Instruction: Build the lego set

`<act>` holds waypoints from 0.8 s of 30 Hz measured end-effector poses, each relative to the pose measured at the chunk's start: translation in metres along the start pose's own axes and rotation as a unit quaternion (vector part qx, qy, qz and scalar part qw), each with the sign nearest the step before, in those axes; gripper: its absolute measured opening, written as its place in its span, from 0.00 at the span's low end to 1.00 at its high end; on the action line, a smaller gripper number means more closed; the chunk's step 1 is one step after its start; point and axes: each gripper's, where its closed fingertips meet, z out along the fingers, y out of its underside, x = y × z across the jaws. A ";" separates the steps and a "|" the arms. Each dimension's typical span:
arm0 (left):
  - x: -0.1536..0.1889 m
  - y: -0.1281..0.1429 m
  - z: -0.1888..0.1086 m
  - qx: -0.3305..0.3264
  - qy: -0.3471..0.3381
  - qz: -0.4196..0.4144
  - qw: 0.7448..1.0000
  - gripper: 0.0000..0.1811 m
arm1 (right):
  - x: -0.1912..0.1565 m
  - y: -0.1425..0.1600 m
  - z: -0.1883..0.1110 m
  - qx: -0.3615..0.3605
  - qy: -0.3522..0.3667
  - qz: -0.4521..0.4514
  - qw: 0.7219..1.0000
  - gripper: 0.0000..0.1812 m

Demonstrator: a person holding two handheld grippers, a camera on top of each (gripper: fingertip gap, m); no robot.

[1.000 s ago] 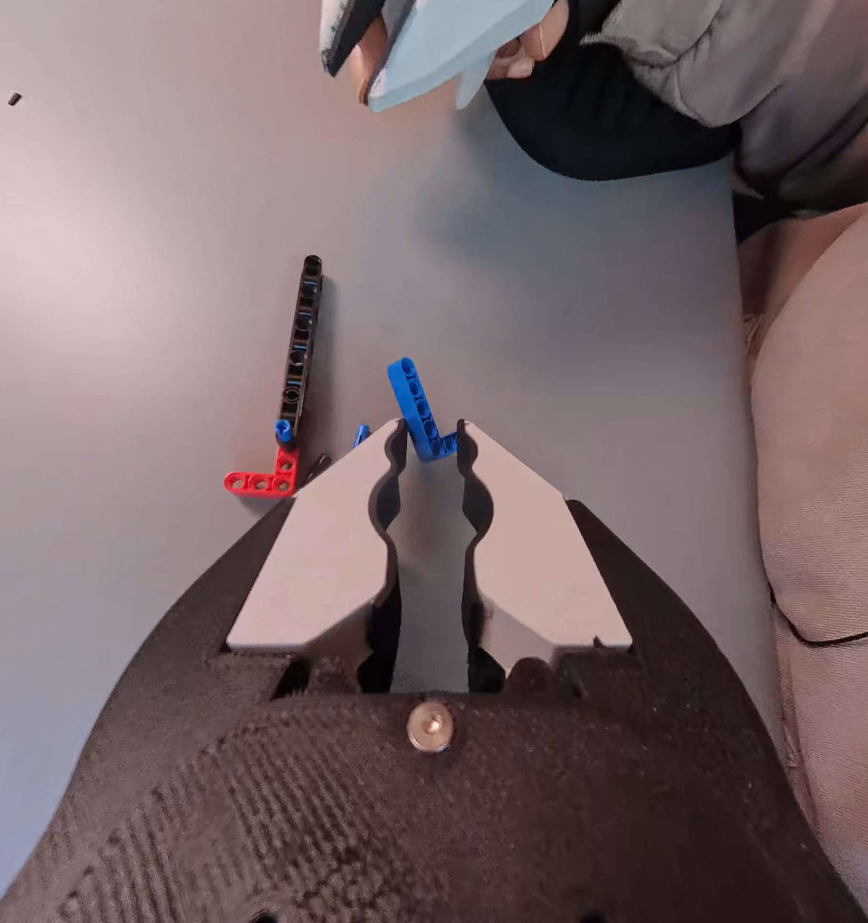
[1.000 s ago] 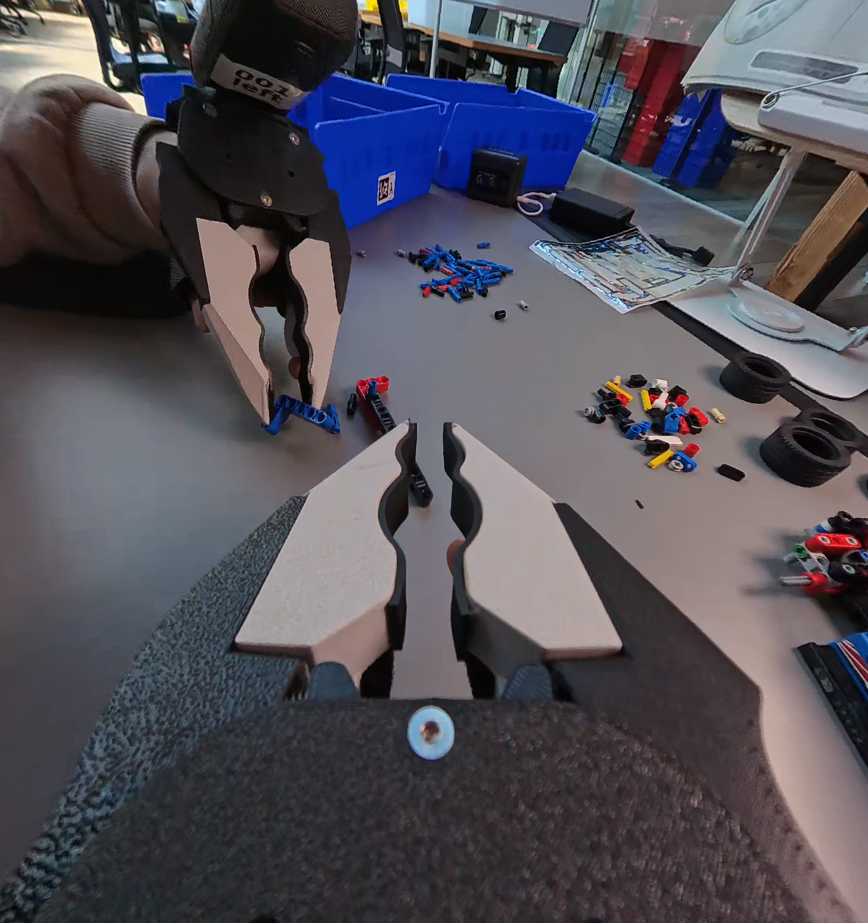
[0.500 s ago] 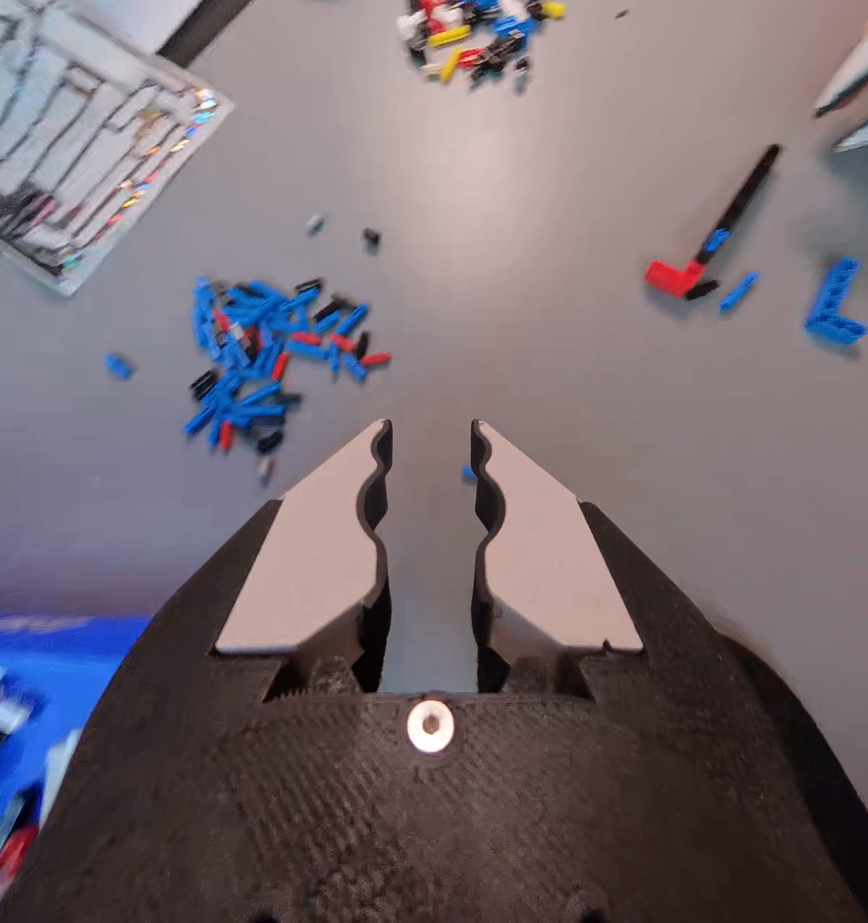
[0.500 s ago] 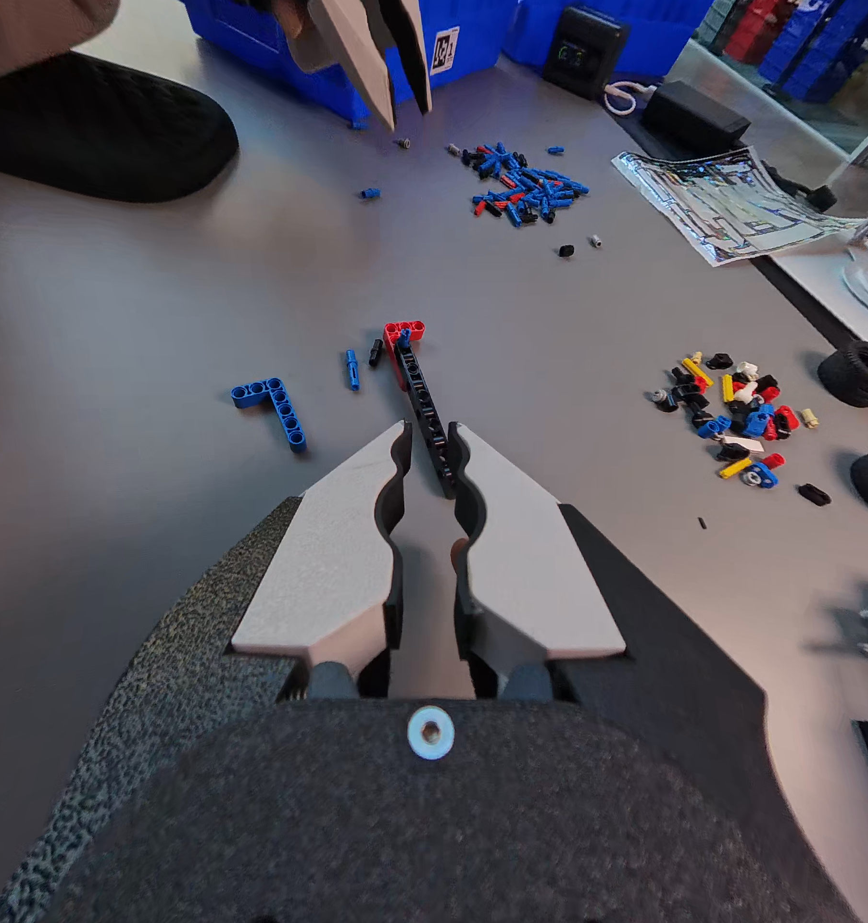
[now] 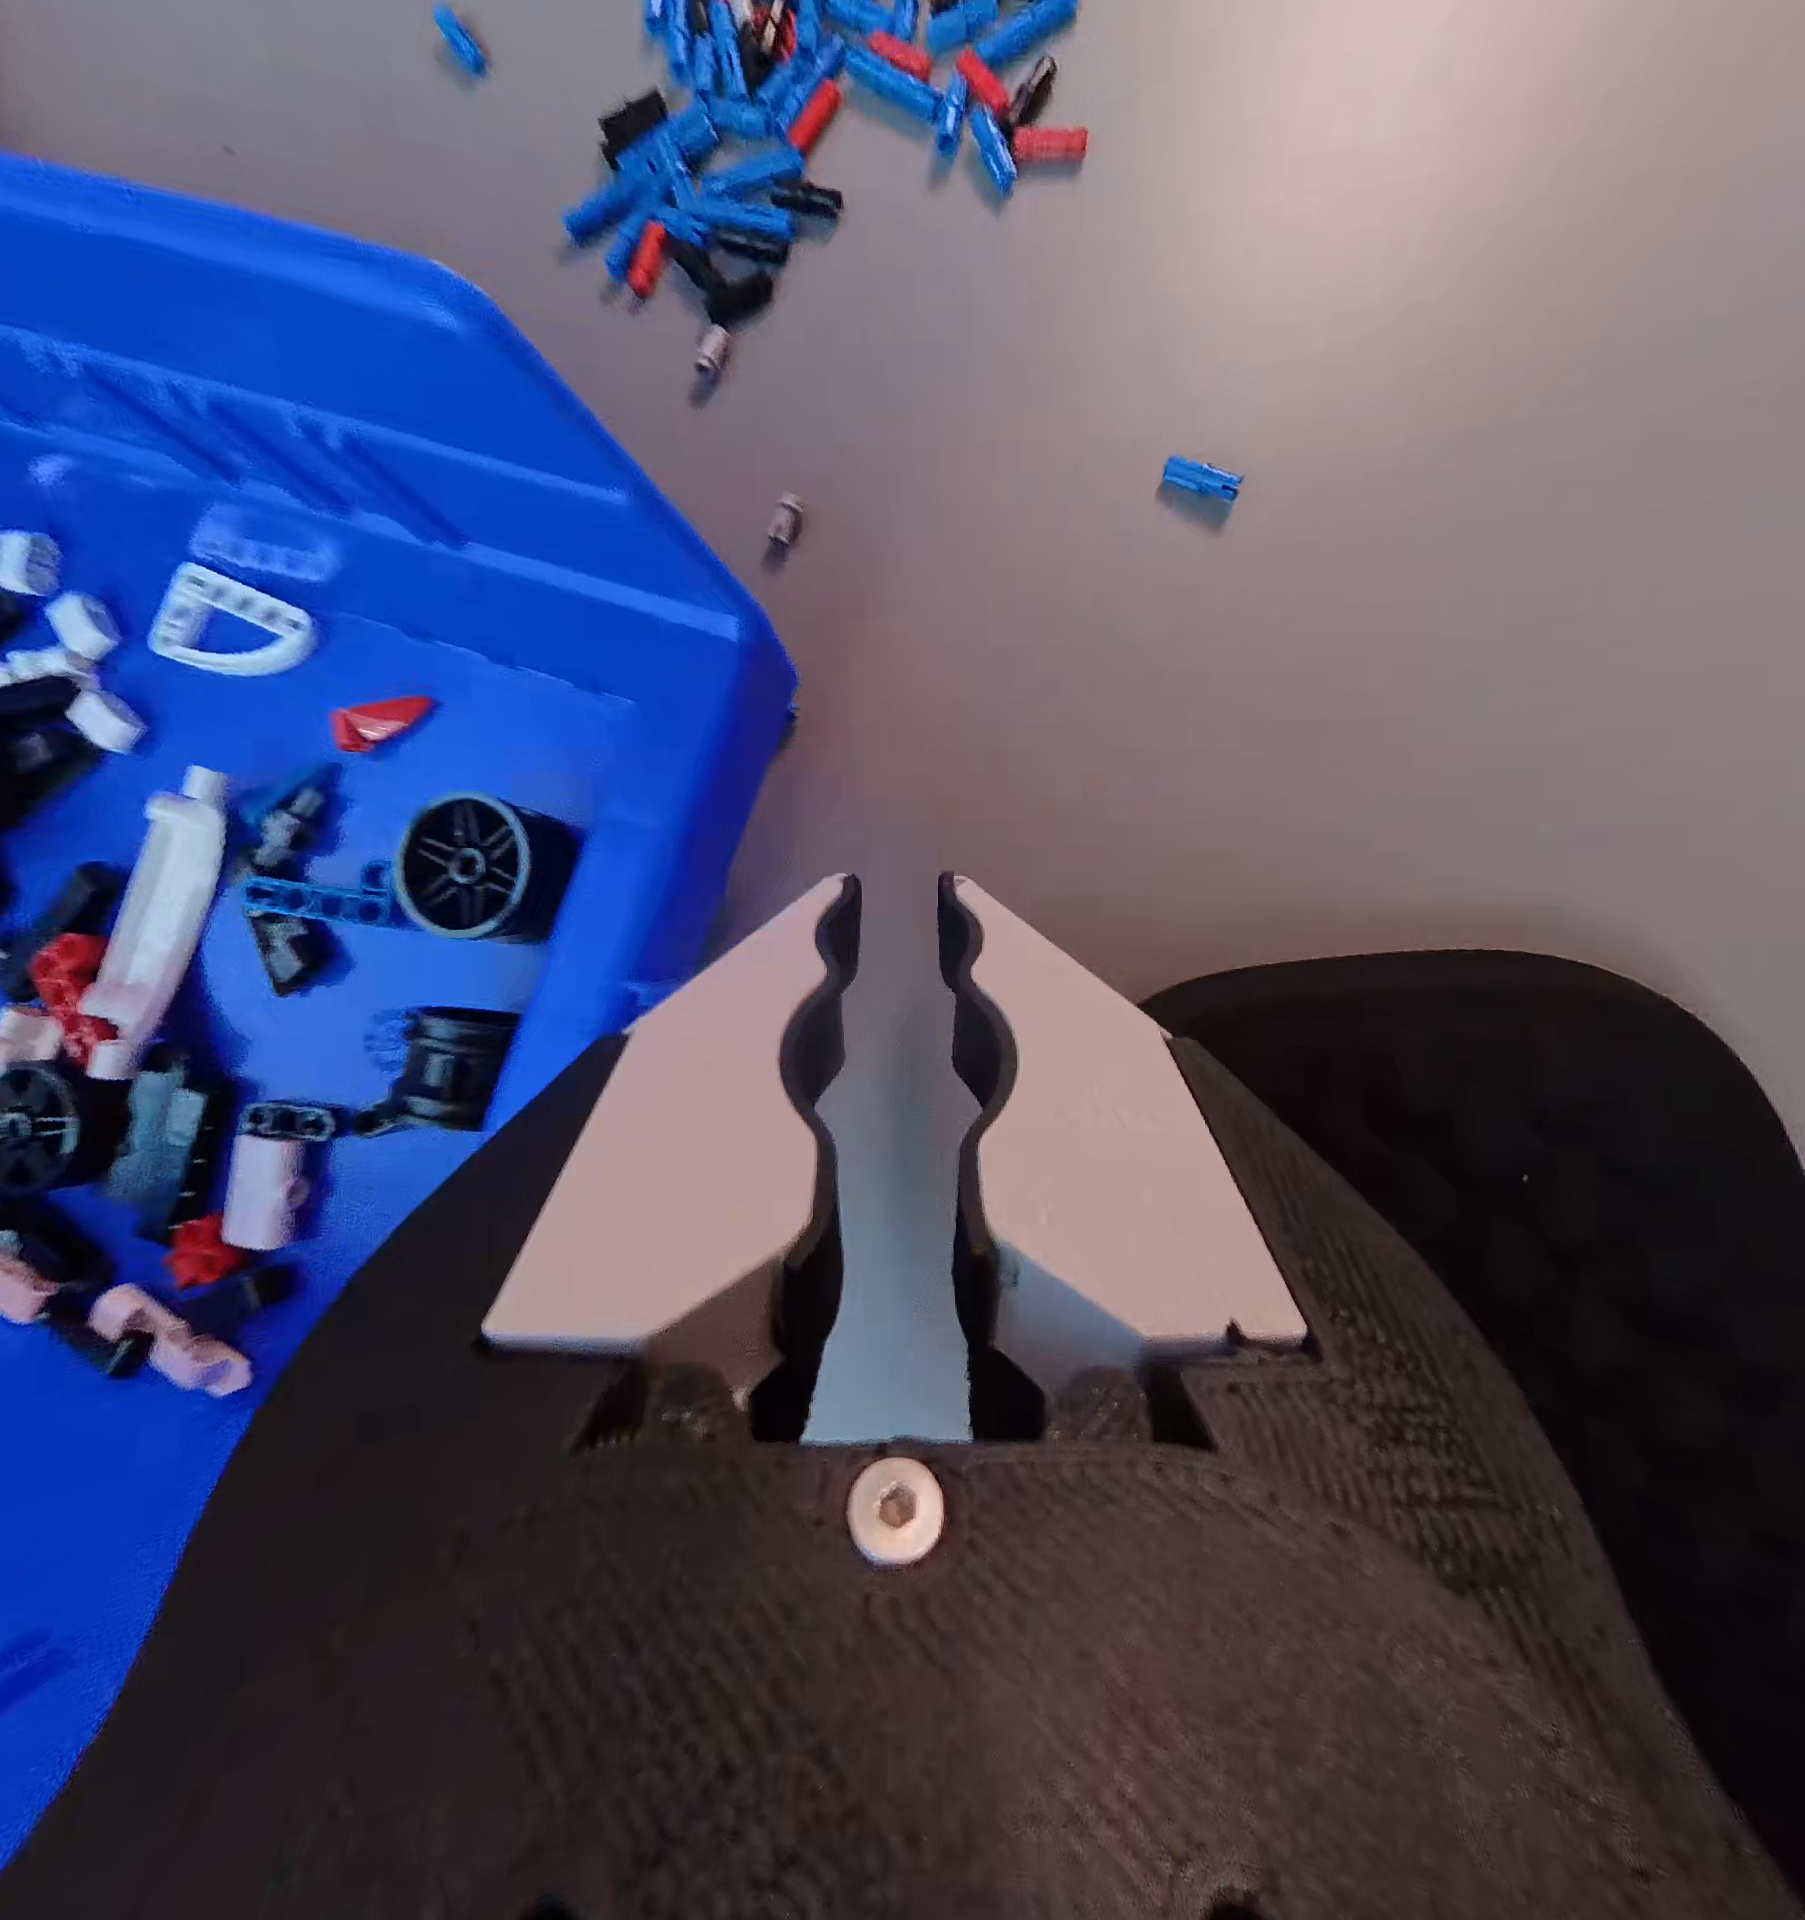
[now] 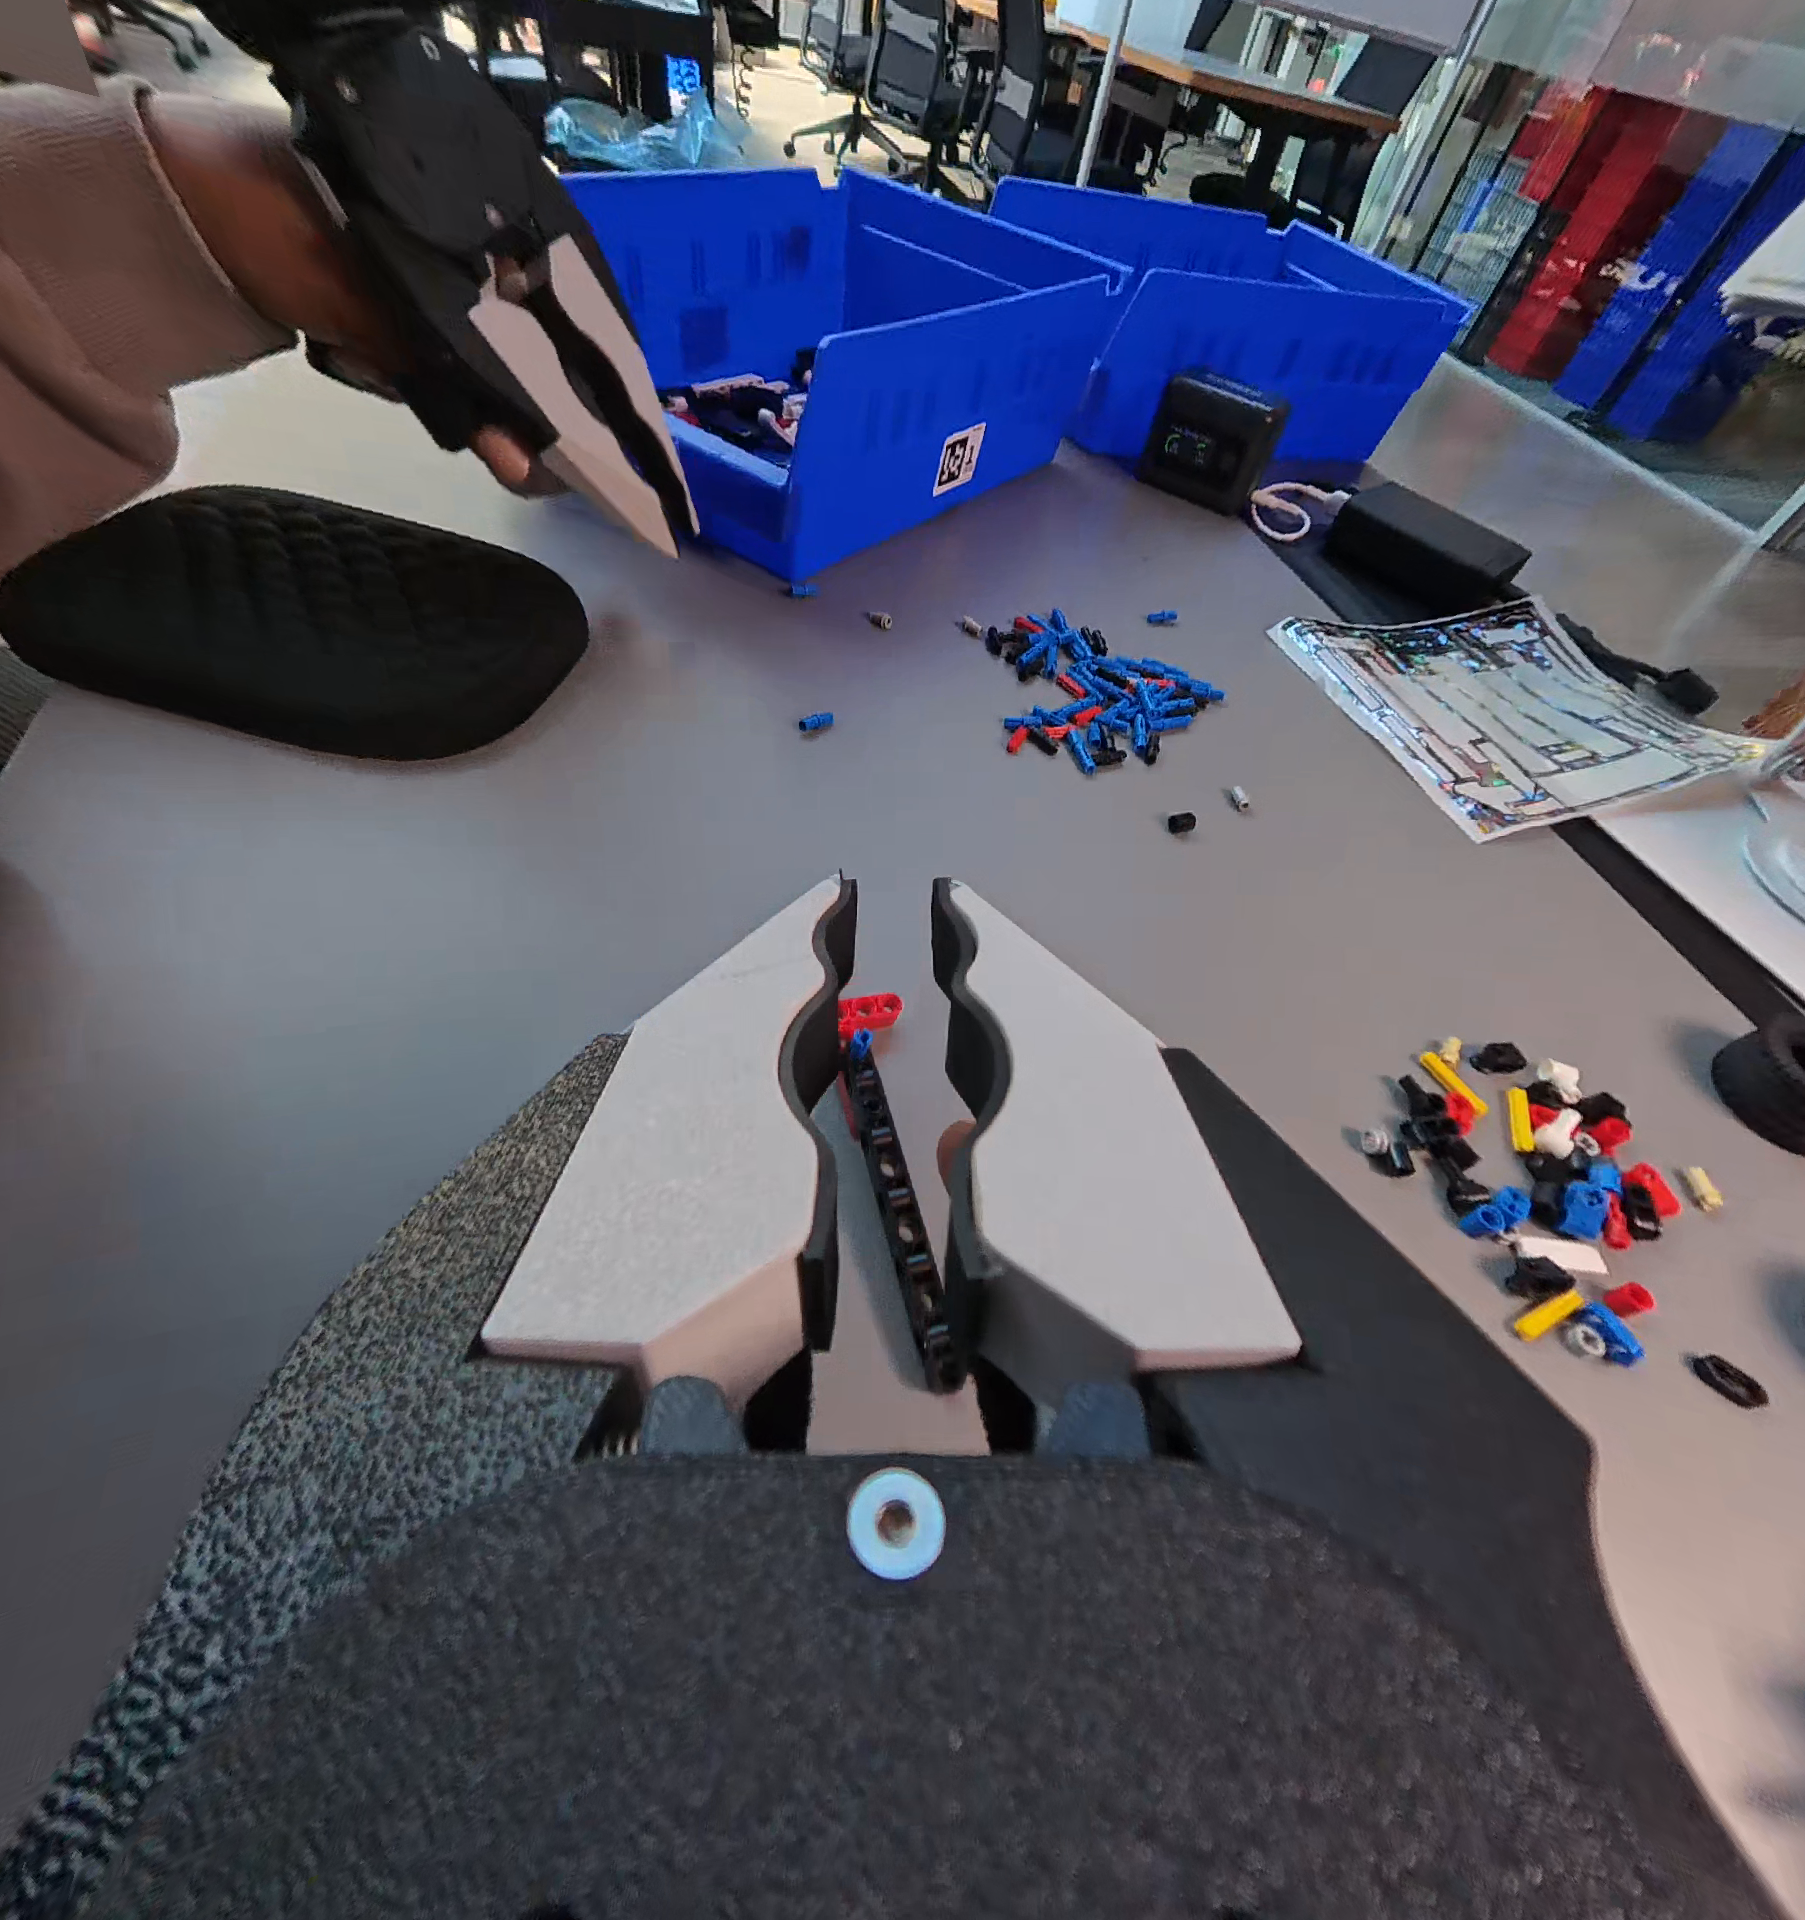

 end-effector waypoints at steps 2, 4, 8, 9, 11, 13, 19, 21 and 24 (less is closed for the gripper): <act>0.005 0.004 0.013 -0.015 0.001 -0.019 1.000 0.11 | 0.000 -0.005 0.004 0.009 0.001 0.000 1.000 0.07; -0.001 -0.001 0.023 0.000 -0.011 -0.043 0.999 0.12 | -0.001 -0.006 0.002 0.013 0.003 0.003 1.000 0.07; -0.009 -0.014 0.034 0.027 -0.014 -0.076 0.997 0.12 | 0.003 -0.001 -0.009 0.017 0.018 0.019 1.000 0.07; -0.012 -0.016 0.037 0.030 -0.021 -0.080 0.996 0.12 | 0.006 0.000 -0.012 0.019 0.023 0.025 0.999 0.07; -0.017 -0.020 0.041 0.032 -0.029 -0.091 0.995 0.12 | 0.010 0.001 -0.019 0.028 0.030 0.038 0.998 0.07; -0.019 -0.023 0.043 0.033 -0.031 -0.102 0.994 0.12 | 0.014 0.002 -0.023 0.036 0.033 0.052 0.997 0.07; -0.026 -0.027 0.048 0.033 -0.053 -0.104 0.993 0.06 | 0.018 0.001 -0.029 0.044 0.036 0.055 0.997 0.06; -0.023 -0.030 0.050 0.032 -0.051 -0.090 0.994 0.03 | 0.017 0.001 -0.030 0.045 0.034 0.053 0.997 0.06; -0.005 -0.046 0.058 0.031 -0.028 -0.044 0.998 0.02 | 0.017 -0.002 -0.033 0.049 0.034 0.050 0.997 0.06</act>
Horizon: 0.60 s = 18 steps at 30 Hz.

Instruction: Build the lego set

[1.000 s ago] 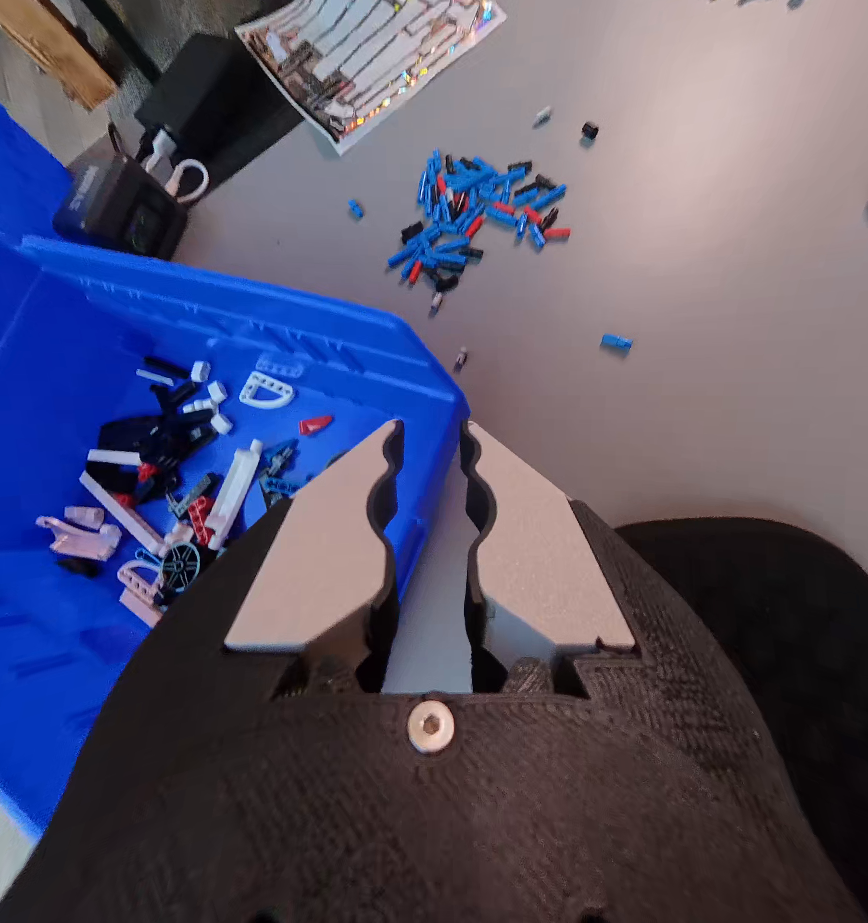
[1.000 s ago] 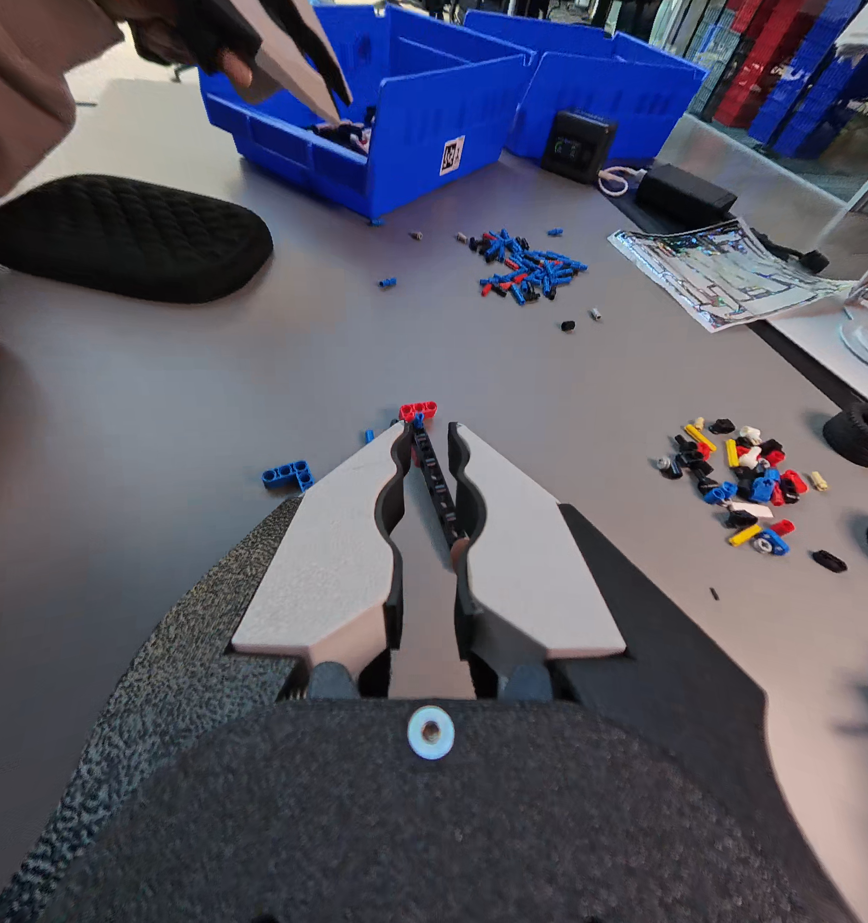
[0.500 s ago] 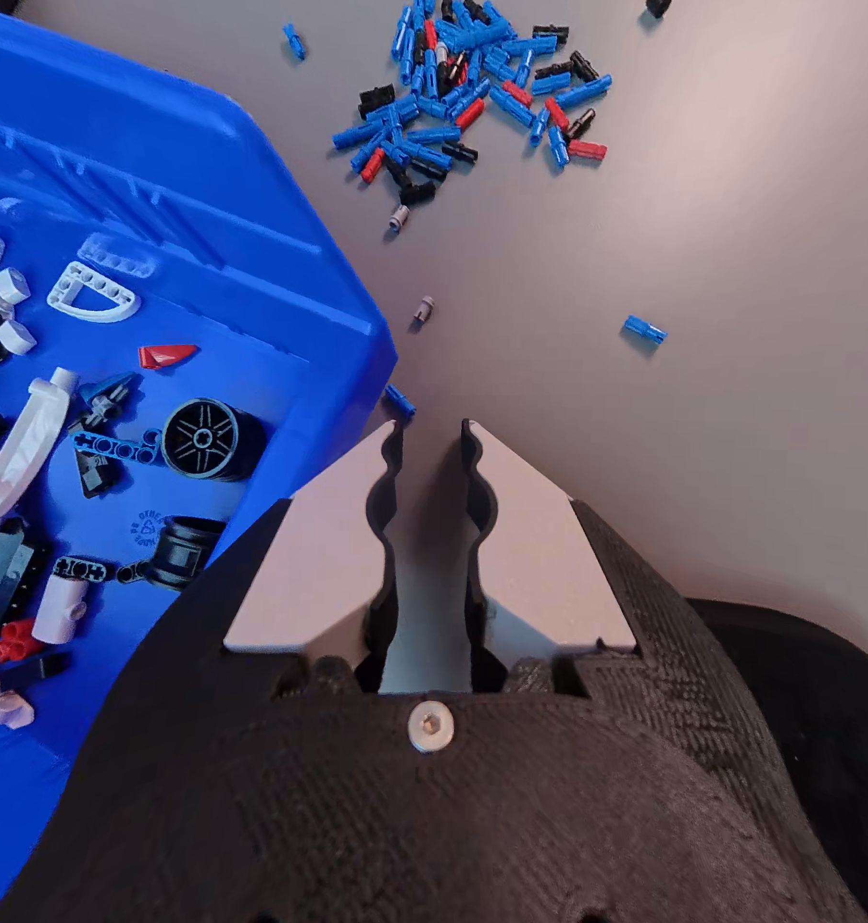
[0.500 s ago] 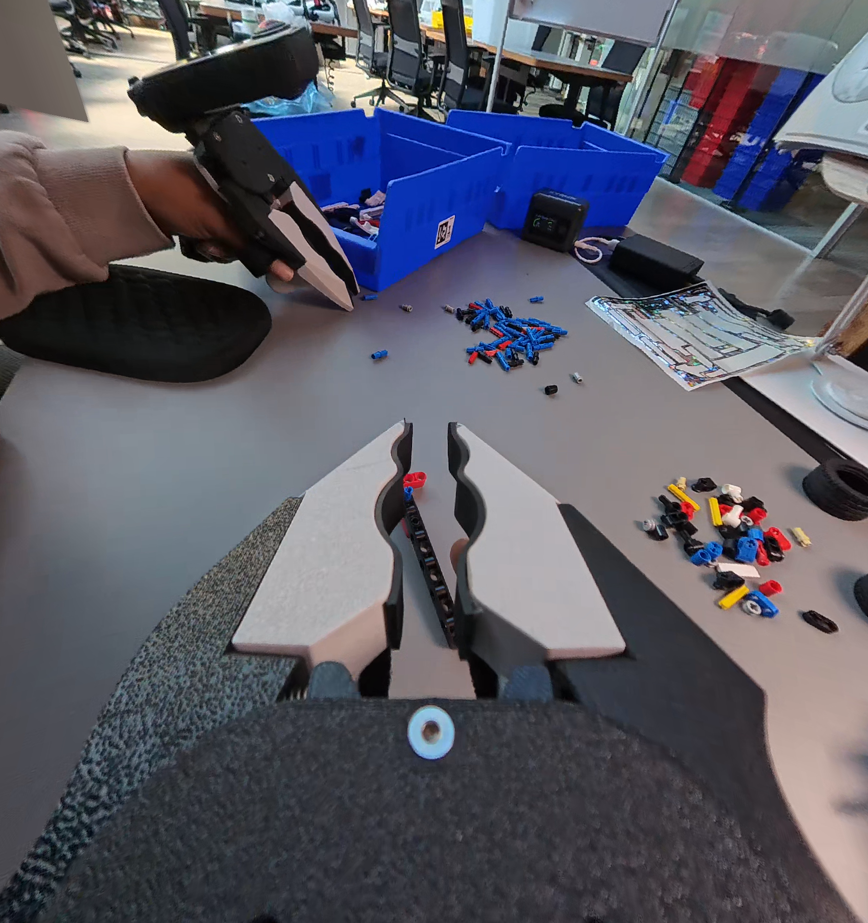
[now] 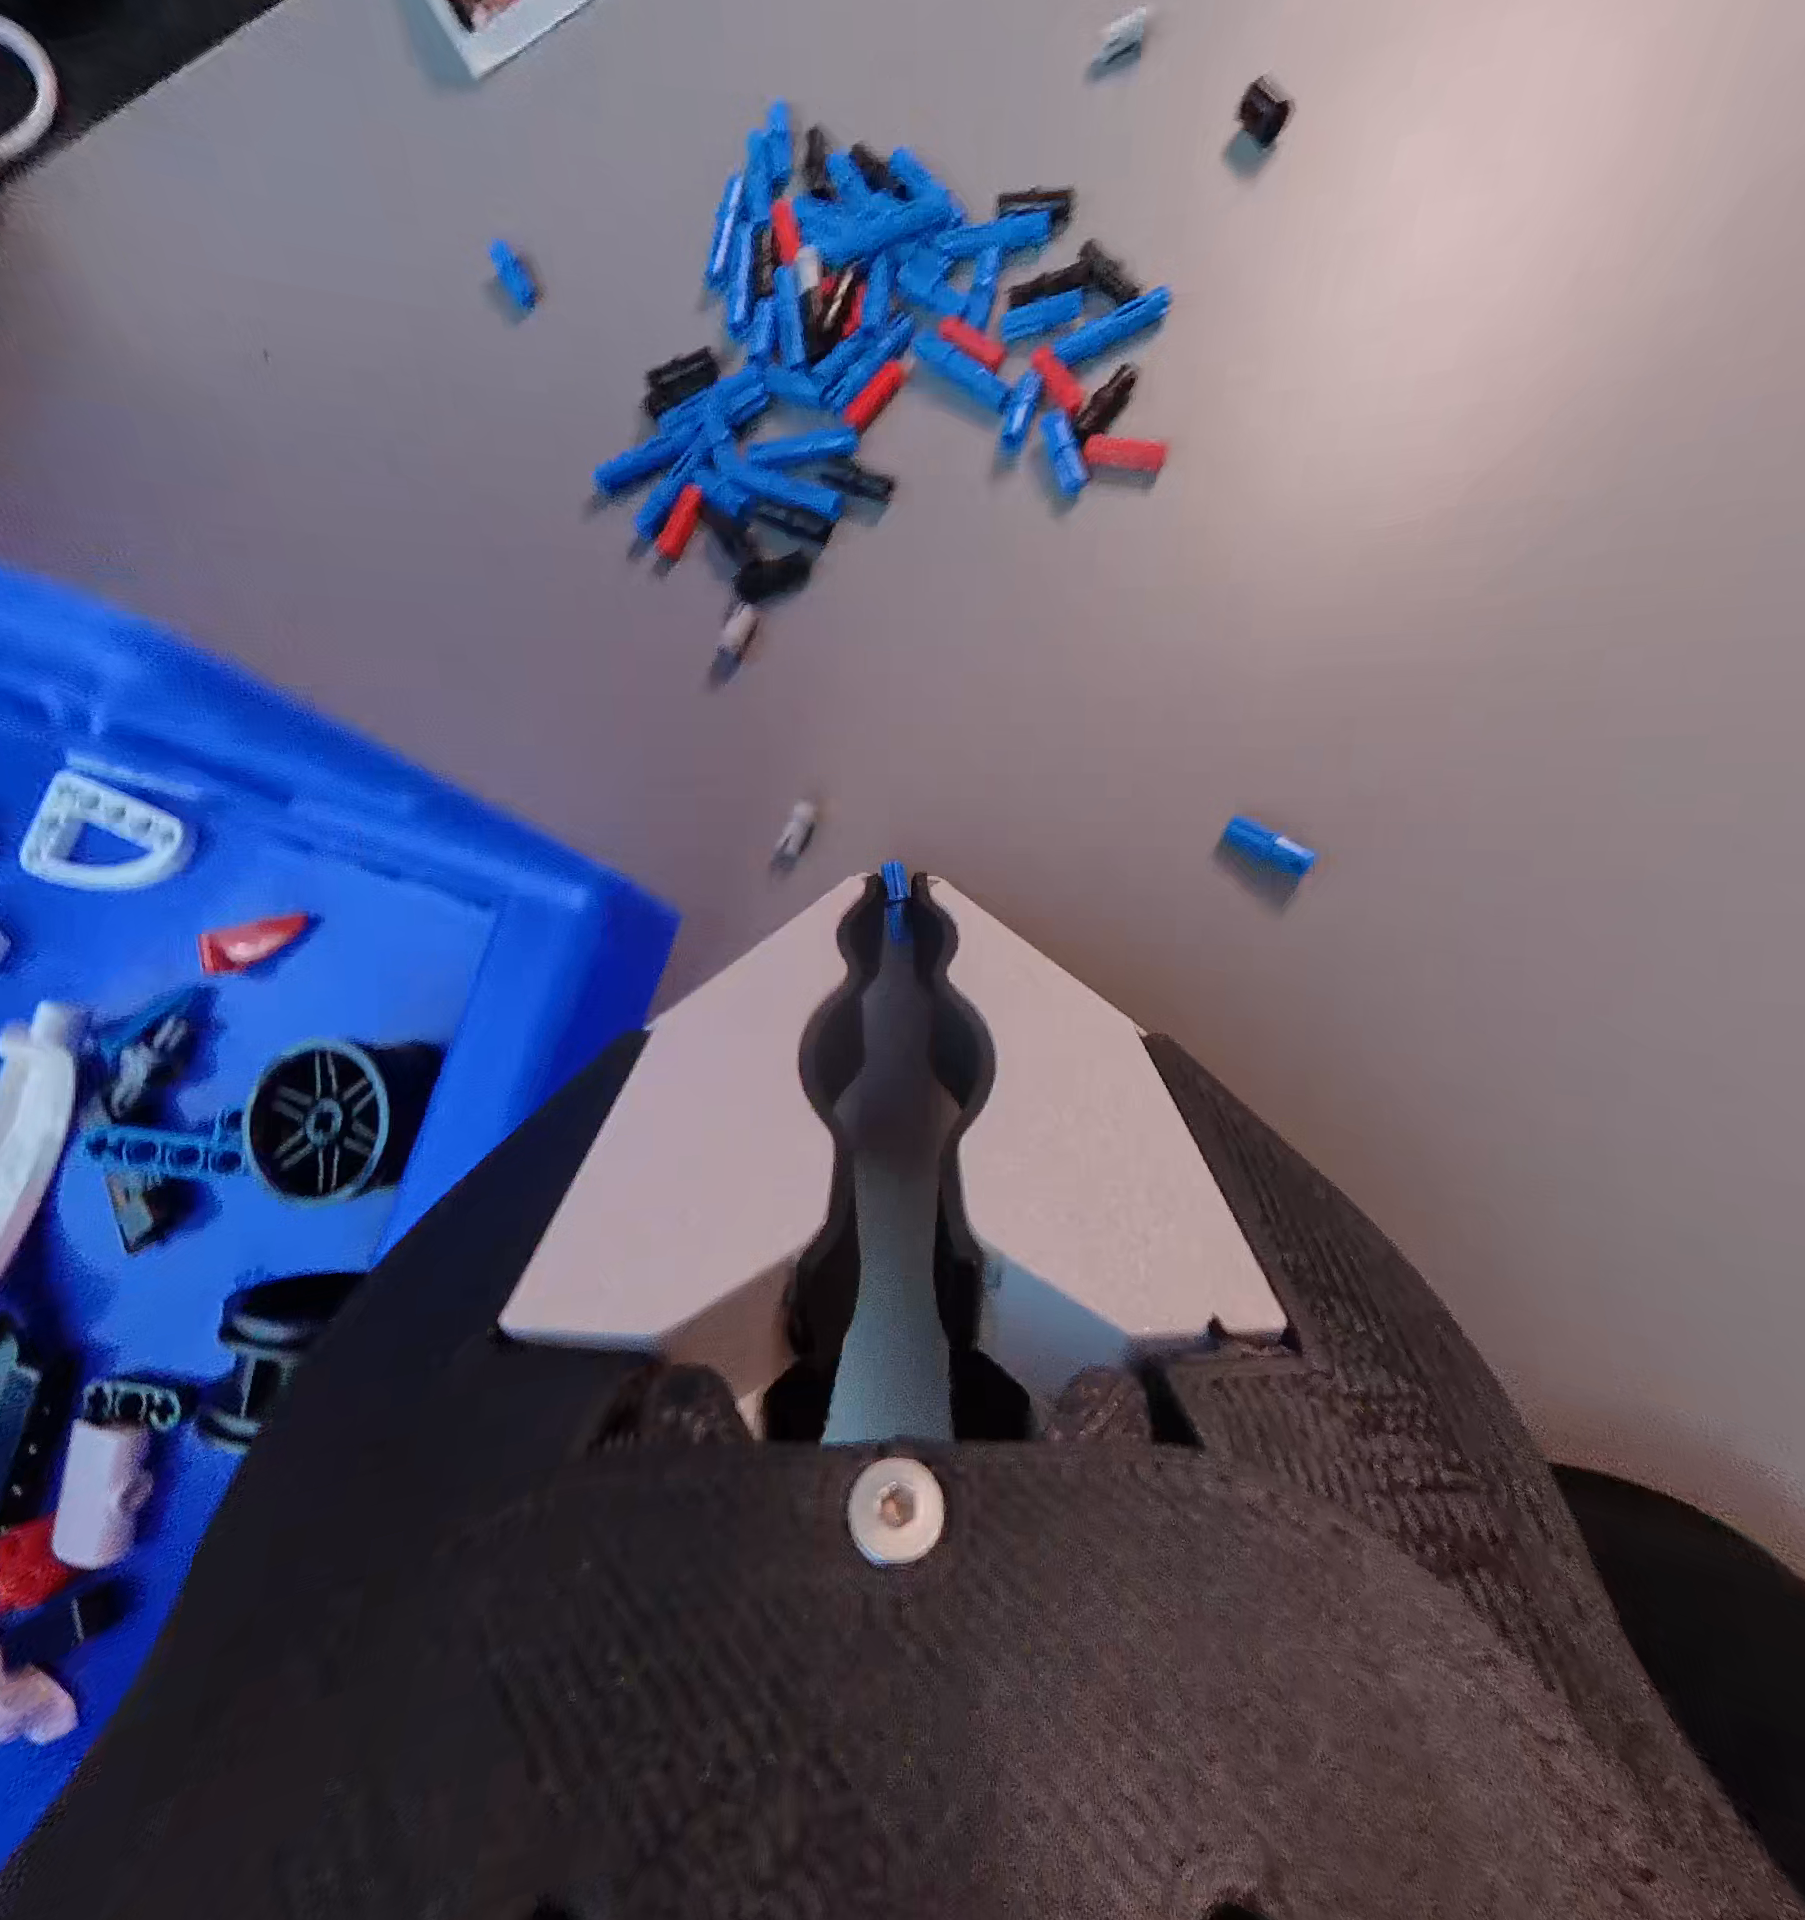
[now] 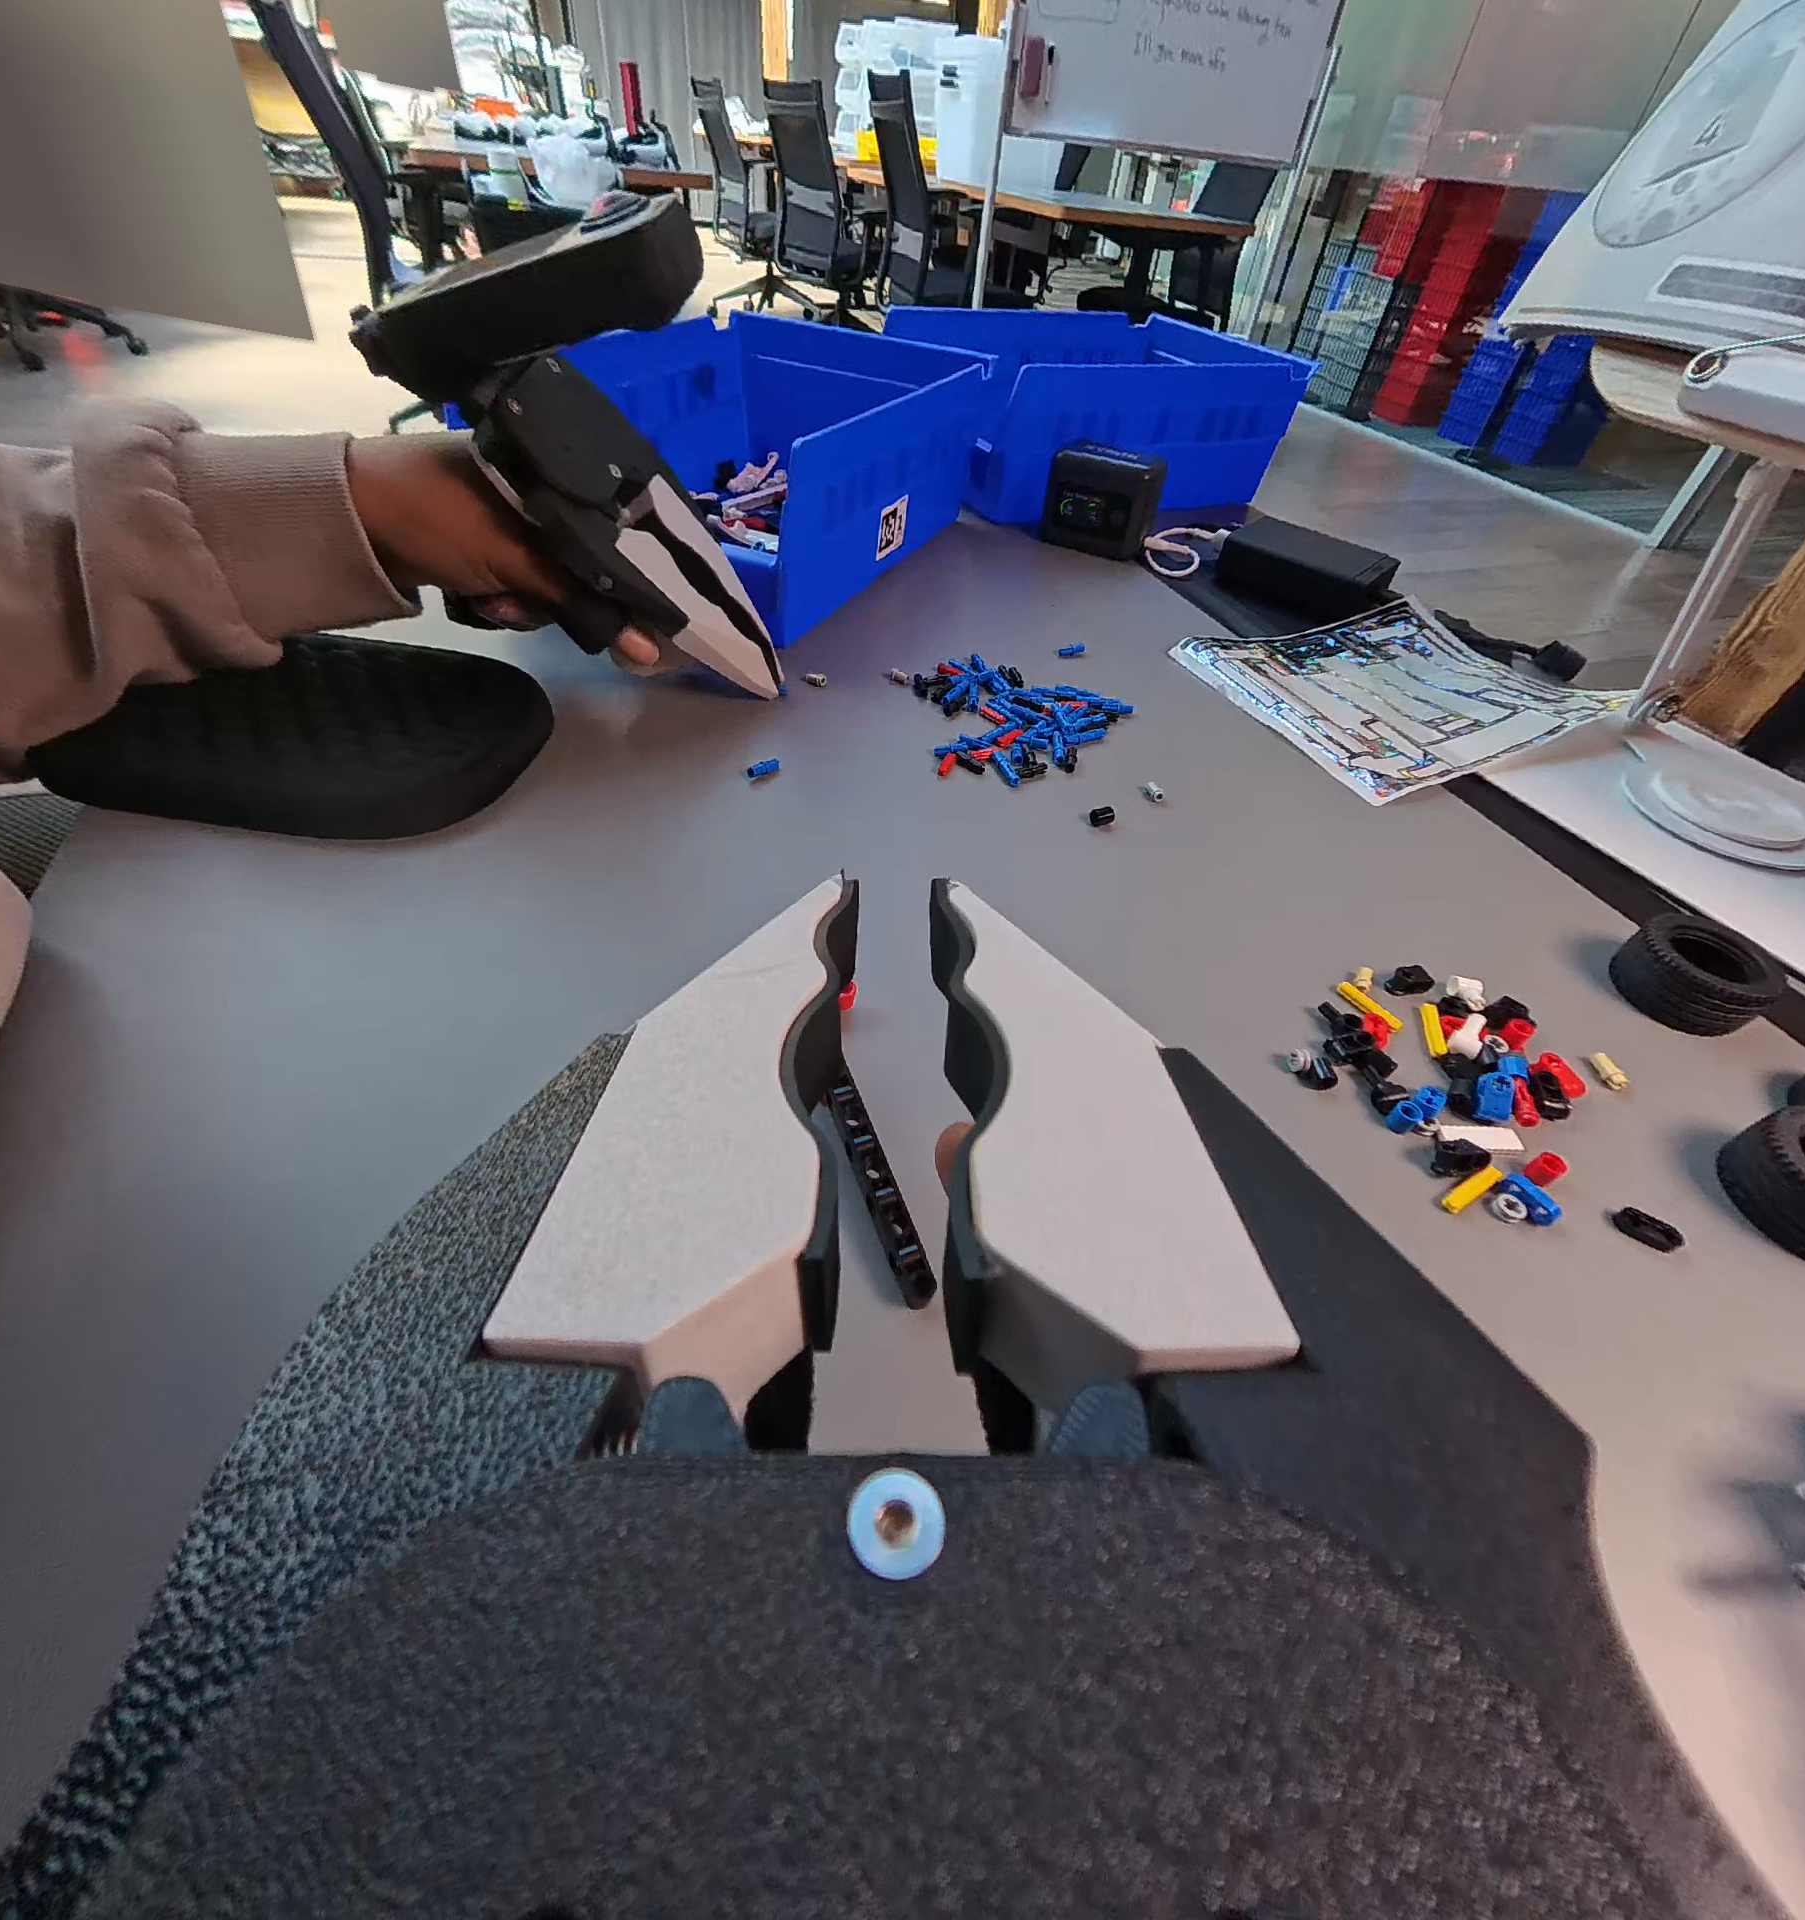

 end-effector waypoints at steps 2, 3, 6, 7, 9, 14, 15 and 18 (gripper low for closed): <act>0.012 -0.019 0.004 0.004 -0.009 0.057 0.998 0.02 | 0.001 -0.002 -0.002 0.004 0.002 -0.001 1.000 0.06; 0.014 -0.031 0.005 0.007 -0.015 0.083 0.996 0.02 | 0.002 -0.003 -0.003 0.005 0.004 -0.002 1.000 0.06; 0.017 -0.072 0.011 0.007 -0.006 0.128 0.992 0.02 | 0.007 -0.005 -0.008 0.012 0.011 0.001 1.000 0.06; 0.013 -0.083 0.017 -0.006 -0.005 0.139 0.990 0.02 | 0.008 -0.005 -0.009 0.014 0.013 0.002 1.000 0.06; 0.007 -0.098 0.030 -0.039 0.011 0.148 0.988 0.02 | 0.010 -0.006 -0.011 0.018 0.016 0.006 1.000 0.06; 0.000 -0.108 0.052 -0.100 0.053 0.144 0.983 0.10 | 0.014 -0.005 -0.014 0.017 0.026 0.002 1.000 0.06; -0.001 -0.107 0.051 -0.104 0.055 0.147 0.982 0.13 | 0.015 -0.005 -0.015 0.018 0.026 0.001 1.000 0.06; -0.008 -0.100 0.038 -0.124 0.045 0.184 0.974 0.17 | 0.014 -0.007 -0.017 0.022 0.025 -0.003 0.999 0.06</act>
